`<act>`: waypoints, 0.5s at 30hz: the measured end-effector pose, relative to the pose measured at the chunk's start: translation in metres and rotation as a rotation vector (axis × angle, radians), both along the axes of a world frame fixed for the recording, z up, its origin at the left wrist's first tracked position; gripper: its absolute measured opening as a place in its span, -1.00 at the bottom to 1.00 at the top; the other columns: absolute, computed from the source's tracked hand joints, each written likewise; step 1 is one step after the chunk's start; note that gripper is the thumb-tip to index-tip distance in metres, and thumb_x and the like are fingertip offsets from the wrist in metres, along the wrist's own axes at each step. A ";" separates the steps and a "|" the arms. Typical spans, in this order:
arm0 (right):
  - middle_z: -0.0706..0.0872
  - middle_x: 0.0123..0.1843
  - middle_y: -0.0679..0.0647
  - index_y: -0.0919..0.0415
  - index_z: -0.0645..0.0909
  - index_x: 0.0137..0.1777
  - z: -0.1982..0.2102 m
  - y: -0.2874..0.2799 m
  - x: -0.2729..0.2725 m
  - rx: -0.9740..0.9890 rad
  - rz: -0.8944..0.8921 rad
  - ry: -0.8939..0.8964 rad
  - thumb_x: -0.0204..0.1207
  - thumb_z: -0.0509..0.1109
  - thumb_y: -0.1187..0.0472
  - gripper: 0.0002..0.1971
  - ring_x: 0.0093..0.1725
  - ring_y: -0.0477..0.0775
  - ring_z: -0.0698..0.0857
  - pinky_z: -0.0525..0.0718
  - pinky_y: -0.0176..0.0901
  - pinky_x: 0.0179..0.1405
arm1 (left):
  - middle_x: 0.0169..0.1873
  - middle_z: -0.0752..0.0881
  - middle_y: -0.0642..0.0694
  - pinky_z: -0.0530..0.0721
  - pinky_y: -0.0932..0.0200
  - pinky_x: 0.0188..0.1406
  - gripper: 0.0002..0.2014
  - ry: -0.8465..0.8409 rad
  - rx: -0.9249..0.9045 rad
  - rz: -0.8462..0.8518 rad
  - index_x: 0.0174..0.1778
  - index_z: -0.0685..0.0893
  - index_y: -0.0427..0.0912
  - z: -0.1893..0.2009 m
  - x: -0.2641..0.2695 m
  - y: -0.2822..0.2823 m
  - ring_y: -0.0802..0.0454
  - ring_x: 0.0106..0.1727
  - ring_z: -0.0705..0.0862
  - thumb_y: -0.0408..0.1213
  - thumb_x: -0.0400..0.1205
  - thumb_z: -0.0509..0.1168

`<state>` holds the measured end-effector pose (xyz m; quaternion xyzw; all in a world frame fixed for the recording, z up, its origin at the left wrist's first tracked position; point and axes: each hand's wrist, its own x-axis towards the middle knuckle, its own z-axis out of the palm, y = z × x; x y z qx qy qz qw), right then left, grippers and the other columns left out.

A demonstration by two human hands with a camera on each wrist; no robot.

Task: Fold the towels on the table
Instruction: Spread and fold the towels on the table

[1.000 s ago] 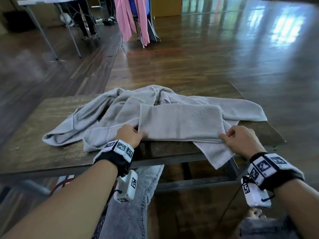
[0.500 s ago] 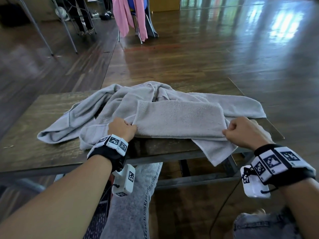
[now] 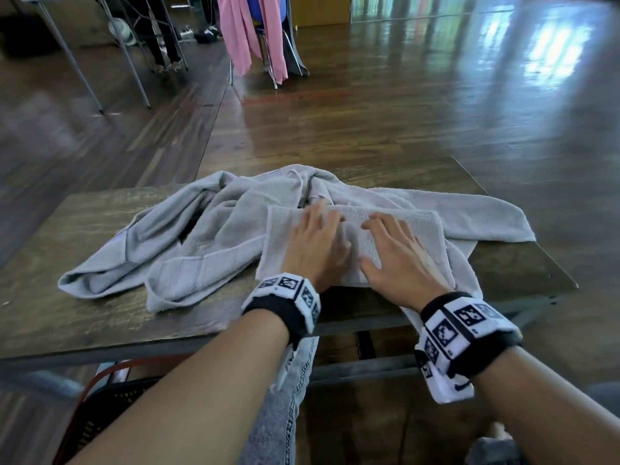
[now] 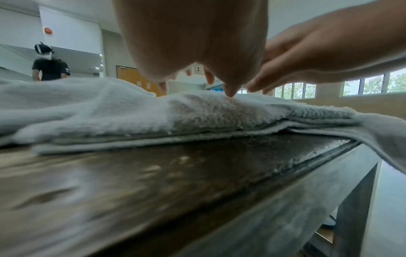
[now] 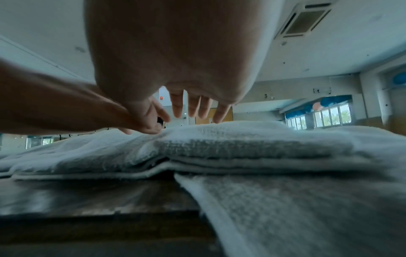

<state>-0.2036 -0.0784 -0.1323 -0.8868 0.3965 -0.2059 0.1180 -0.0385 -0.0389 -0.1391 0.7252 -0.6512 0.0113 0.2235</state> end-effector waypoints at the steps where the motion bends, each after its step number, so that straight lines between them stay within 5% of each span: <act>1: 0.24 0.69 0.01 0.04 0.30 0.56 -0.002 -0.005 0.007 0.032 0.001 0.005 0.60 0.30 0.05 -0.46 0.64 0.09 0.24 0.31 0.12 0.59 | 0.67 0.13 -0.16 0.19 -0.18 0.62 -0.55 -0.003 0.061 -0.007 0.49 0.35 -0.05 -0.005 -0.004 -0.007 -0.19 0.71 0.08 -0.05 0.68 0.18; 3: -0.06 0.82 0.04 0.03 0.05 0.74 -0.011 -0.016 0.016 0.103 0.006 0.118 0.65 0.22 0.05 -0.31 0.78 0.10 -0.08 -0.03 0.15 0.72 | 0.74 -0.12 -0.05 -0.04 -0.21 0.67 -0.45 0.040 0.199 -0.001 0.67 0.11 0.07 -0.020 -0.005 -0.015 -0.13 0.75 -0.18 0.04 0.75 0.05; 6: -0.37 0.81 -0.04 -0.11 -0.29 0.78 -0.032 -0.028 0.018 0.205 0.008 0.331 0.75 0.01 -0.11 -0.28 0.75 0.00 -0.41 -0.38 0.10 0.68 | 0.73 -0.26 0.12 -0.24 -0.18 0.68 -0.41 0.048 0.334 0.007 0.71 -0.13 0.26 -0.040 0.005 -0.018 0.00 0.74 -0.30 0.20 0.75 -0.14; 15: -0.44 0.77 -0.20 -0.34 -0.32 0.74 -0.041 -0.036 0.008 0.242 -0.029 0.312 0.60 0.01 -0.43 -0.18 0.71 -0.09 -0.48 -0.44 0.07 0.65 | 0.73 -0.27 0.09 -0.33 0.07 0.61 -0.13 0.074 0.373 0.061 0.67 -0.28 0.36 -0.044 0.032 -0.011 0.09 0.74 -0.27 0.59 0.50 -0.16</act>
